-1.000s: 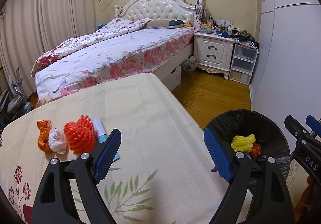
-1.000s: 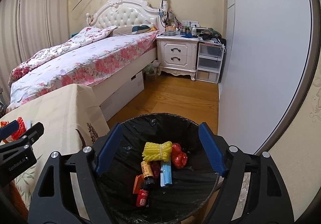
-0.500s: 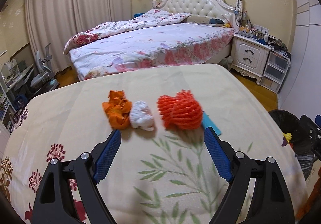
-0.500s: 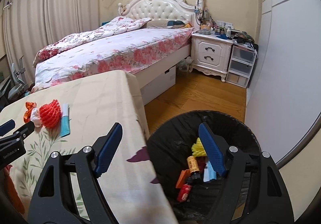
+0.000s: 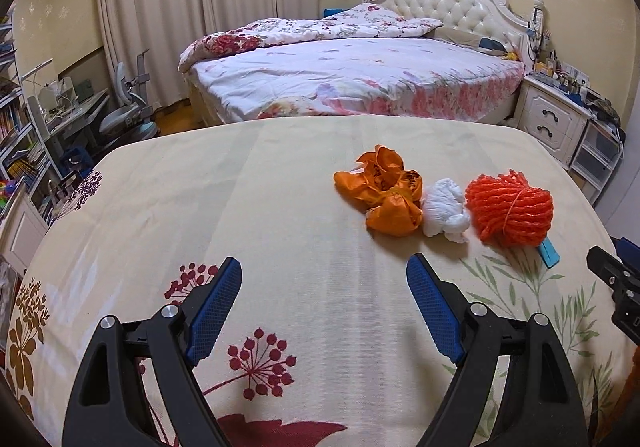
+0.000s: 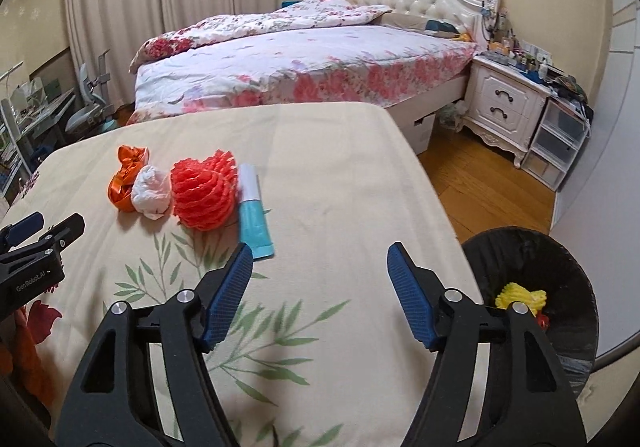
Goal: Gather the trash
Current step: 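Move both open tools back over the remaining orange, white and red items, then grasp the orange paper with the left tool while the right tool grasps the blue-white tube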
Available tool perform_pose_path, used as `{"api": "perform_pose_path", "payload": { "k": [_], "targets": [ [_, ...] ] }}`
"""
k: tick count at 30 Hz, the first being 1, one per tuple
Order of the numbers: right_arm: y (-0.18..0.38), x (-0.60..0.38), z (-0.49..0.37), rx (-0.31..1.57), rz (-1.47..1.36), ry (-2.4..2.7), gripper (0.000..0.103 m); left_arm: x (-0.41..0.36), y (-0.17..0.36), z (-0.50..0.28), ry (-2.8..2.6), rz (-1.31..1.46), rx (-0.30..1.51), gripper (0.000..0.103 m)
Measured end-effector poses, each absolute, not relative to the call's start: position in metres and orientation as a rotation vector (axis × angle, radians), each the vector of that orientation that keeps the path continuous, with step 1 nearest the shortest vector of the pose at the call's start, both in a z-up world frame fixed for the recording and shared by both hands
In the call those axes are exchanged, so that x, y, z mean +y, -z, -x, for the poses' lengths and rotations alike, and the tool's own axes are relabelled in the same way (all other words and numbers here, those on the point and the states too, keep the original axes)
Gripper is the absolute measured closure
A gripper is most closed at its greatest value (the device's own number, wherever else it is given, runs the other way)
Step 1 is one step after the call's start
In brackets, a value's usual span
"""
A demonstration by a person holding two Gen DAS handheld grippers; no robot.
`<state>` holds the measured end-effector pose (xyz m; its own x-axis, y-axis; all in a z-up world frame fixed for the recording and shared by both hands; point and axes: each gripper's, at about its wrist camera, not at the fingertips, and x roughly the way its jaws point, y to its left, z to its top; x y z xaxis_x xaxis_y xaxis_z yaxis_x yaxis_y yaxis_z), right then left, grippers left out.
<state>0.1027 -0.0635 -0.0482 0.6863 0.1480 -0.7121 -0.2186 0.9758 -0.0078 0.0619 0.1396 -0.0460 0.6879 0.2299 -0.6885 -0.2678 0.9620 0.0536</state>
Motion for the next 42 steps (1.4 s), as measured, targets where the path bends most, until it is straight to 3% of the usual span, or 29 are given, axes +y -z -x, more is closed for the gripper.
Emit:
{"api": "perform_pose_path", "payload": {
  "k": [6, 10, 15, 40, 42],
  "targets": [
    [0.061, -0.036, -0.123, 0.864, 0.139, -0.239, 0.054, 0.146, 0.051, -0.065, -0.267, 0.072, 0.779, 0.021],
    [0.069, -0.027, -0.133, 0.897, 0.156, -0.250, 0.057, 0.146, 0.053, -0.066, -0.252, 0.077, 0.784, 0.021],
    [0.069, -0.028, -0.137, 0.898, 0.160, -0.245, 0.080, 0.145, 0.053, -0.072, -0.242, 0.073, 0.784, 0.021],
    [0.068, -0.049, -0.158, 0.899, 0.130, -0.173, 0.080, 0.145, 0.054, -0.116, -0.177, 0.094, 0.788, 0.021],
    [0.068, -0.049, -0.158, 0.899, 0.132, -0.172, 0.080, 0.145, 0.054, -0.115, -0.156, 0.099, 0.788, 0.034]
  ]
}}
